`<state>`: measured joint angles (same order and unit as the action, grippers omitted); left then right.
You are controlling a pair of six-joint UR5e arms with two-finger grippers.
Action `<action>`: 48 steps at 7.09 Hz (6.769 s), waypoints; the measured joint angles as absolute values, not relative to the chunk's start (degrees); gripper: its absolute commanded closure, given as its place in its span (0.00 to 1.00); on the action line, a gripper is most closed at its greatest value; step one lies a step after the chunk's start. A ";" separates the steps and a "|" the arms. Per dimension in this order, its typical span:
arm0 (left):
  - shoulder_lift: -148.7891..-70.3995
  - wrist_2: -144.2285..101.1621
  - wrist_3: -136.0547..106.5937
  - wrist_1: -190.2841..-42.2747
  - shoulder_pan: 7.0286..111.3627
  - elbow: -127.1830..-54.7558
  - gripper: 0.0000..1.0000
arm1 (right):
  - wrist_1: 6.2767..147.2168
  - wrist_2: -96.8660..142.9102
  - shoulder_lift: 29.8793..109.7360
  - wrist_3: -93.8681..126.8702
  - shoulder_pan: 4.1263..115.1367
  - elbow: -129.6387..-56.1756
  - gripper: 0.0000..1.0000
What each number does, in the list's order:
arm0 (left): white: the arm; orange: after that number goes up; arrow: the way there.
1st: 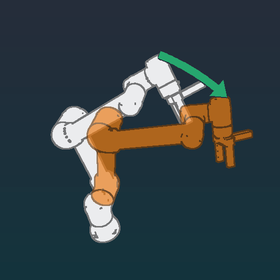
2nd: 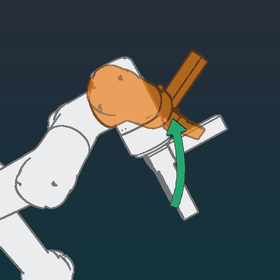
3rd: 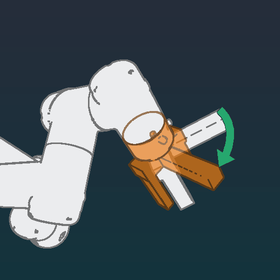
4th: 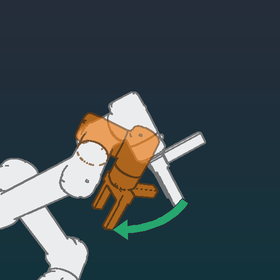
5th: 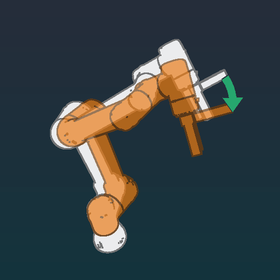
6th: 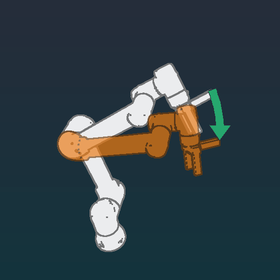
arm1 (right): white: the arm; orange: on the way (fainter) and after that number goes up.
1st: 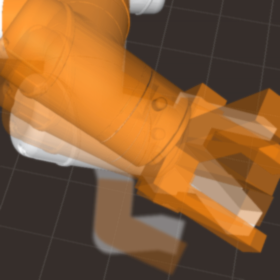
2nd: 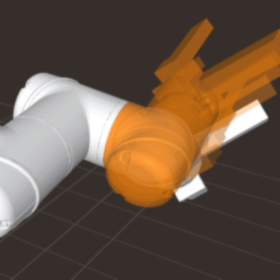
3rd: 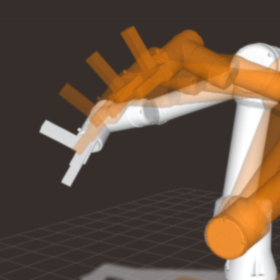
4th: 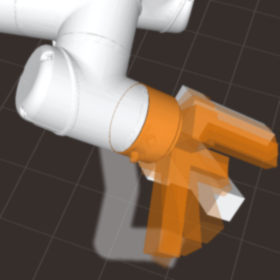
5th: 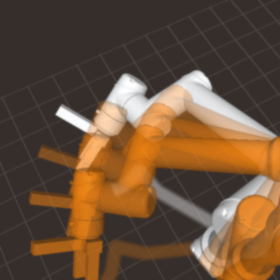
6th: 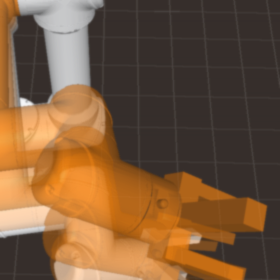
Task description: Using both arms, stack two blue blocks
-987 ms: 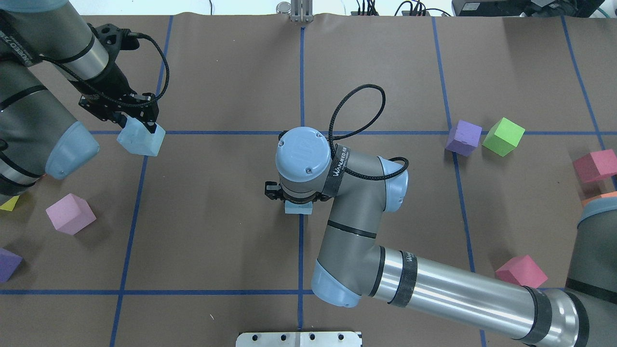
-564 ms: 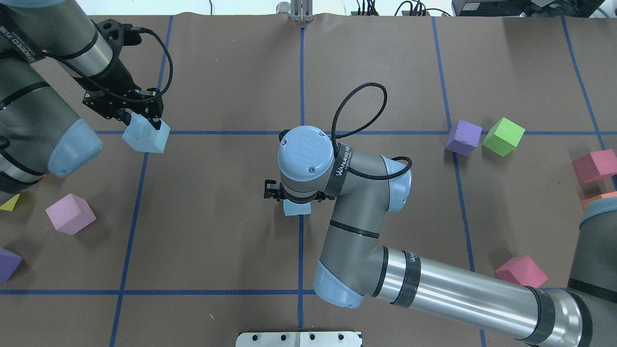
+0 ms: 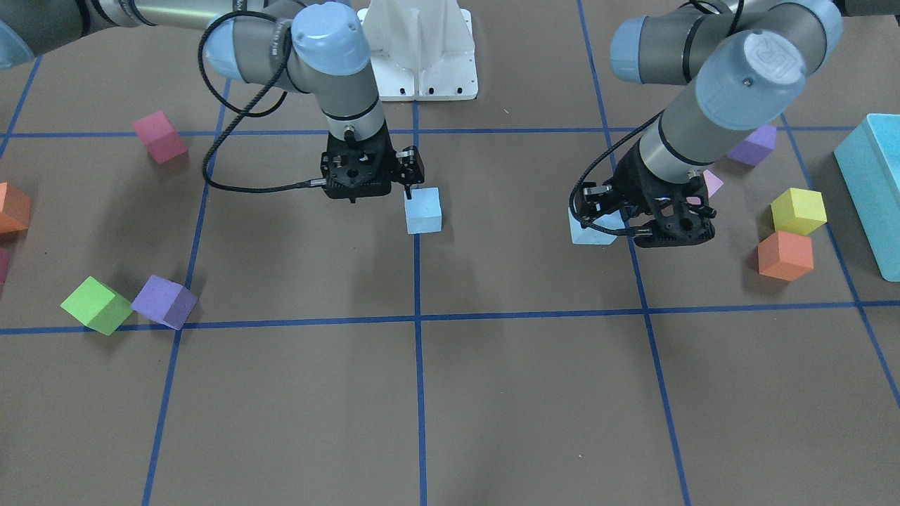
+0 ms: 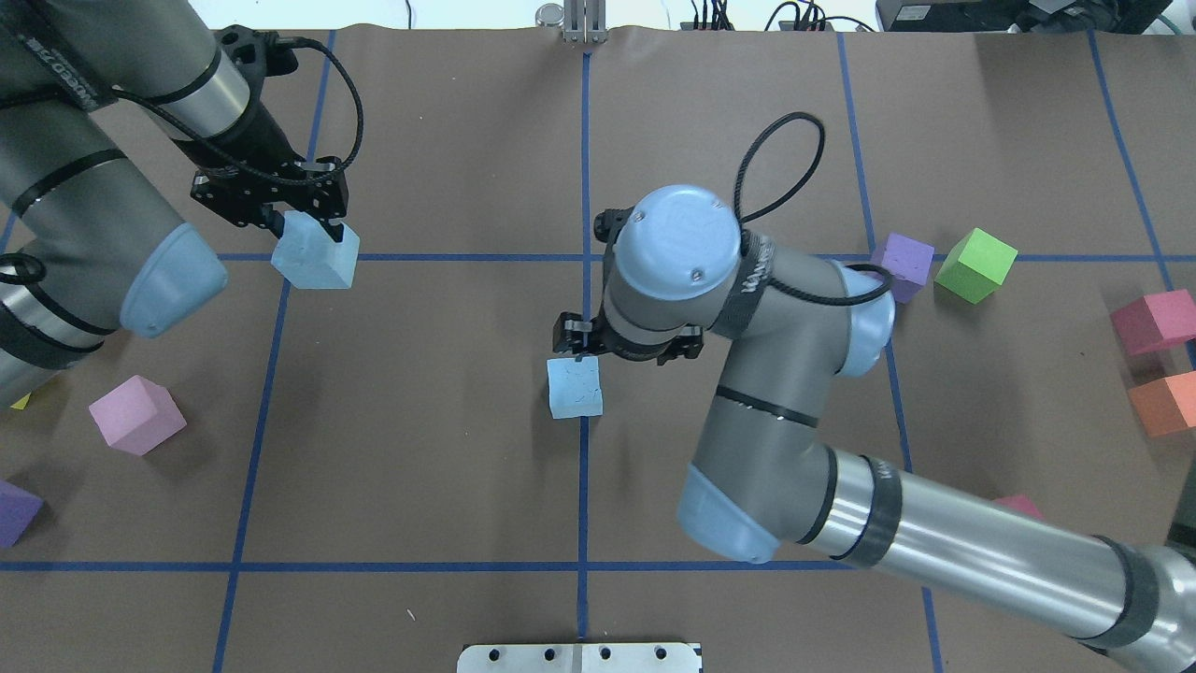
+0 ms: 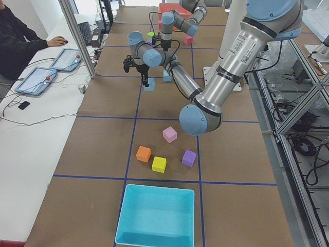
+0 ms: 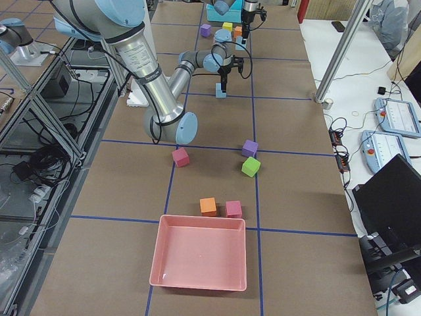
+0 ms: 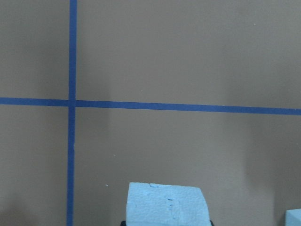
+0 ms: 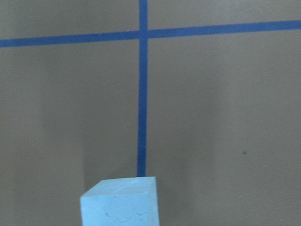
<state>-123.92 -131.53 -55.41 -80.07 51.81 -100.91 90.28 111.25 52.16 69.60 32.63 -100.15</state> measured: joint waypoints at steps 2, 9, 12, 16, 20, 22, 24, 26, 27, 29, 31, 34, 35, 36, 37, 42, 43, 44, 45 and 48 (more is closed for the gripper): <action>-128.11 -131.24 -60.50 -80.07 49.26 -98.59 0.44 | 90.44 116.03 56.78 63.71 39.31 -102.99 0.00; -140.67 -119.16 -71.08 -80.52 37.23 -90.13 0.44 | 90.28 121.46 66.91 46.16 50.41 -105.77 0.00; -141.20 -117.62 -73.01 -81.12 34.52 -89.42 0.44 | 90.21 121.46 67.07 46.08 50.45 -105.81 0.00; -140.91 -116.25 -74.95 -82.76 31.86 -89.07 0.43 | 90.04 121.46 67.25 46.09 50.40 -105.77 0.00; -140.95 -115.93 -75.11 -83.80 31.56 -88.93 0.31 | 89.89 121.46 67.32 46.12 50.33 -105.81 0.00; -140.90 -115.41 -75.05 -83.91 31.55 -89.00 0.01 | 89.87 121.46 67.32 46.14 50.32 -105.82 0.00; -140.77 -113.84 -74.99 -84.65 31.56 -89.23 0.01 | 89.83 121.47 67.24 46.14 50.29 -105.78 0.00; -140.36 -114.25 -74.24 -84.62 32.38 -91.04 0.01 | 89.80 121.46 67.14 46.13 50.27 -105.78 0.00; -139.27 -116.02 -72.46 -84.51 34.14 -92.93 0.01 | 89.75 121.46 67.12 45.71 50.28 -105.81 0.00; -135.54 -120.45 -65.92 -84.34 39.60 -96.28 0.01 | 89.74 121.18 67.17 41.67 50.58 -105.87 0.00; -129.75 -121.79 -57.71 -84.29 45.65 -100.53 0.00 | 89.81 120.29 67.96 39.94 52.40 -105.99 0.00; -120.66 -125.44 -38.53 -84.23 58.03 -104.26 0.00 | 89.70 120.72 70.32 39.61 59.17 -105.95 0.00; -117.76 -129.15 -30.23 -84.21 63.71 -103.65 0.00 | 89.75 120.74 70.73 39.06 61.96 -105.10 0.00; -115.15 -131.64 -21.38 -84.22 69.21 -101.92 0.00 | 89.88 121.48 71.93 36.94 65.28 -104.10 0.00; -113.58 -132.75 -13.15 -84.26 73.82 -99.05 0.00 | 89.93 123.07 73.85 32.83 68.66 -103.24 0.00; -106.26 -134.80 14.89 -85.84 86.52 -84.20 0.00 | 89.63 129.41 84.65 18.57 79.43 -101.07 0.00; -103.16 -134.80 16.33 -87.63 87.04 -83.64 0.00 | 89.56 129.88 86.44 17.45 80.43 -101.27 0.00; -100.31 -134.75 16.90 -89.97 87.39 -83.37 0.00 | 89.51 130.29 87.79 16.95 81.14 -101.46 0.00; -98.45 -134.67 17.04 -91.61 87.89 -83.16 0.00 | 89.49 130.56 88.57 16.73 81.52 -101.54 0.00; -95.64 -134.57 17.18 -92.68 89.29 -83.01 0.00 | 89.55 130.77 89.09 16.62 81.79 -101.76 0.00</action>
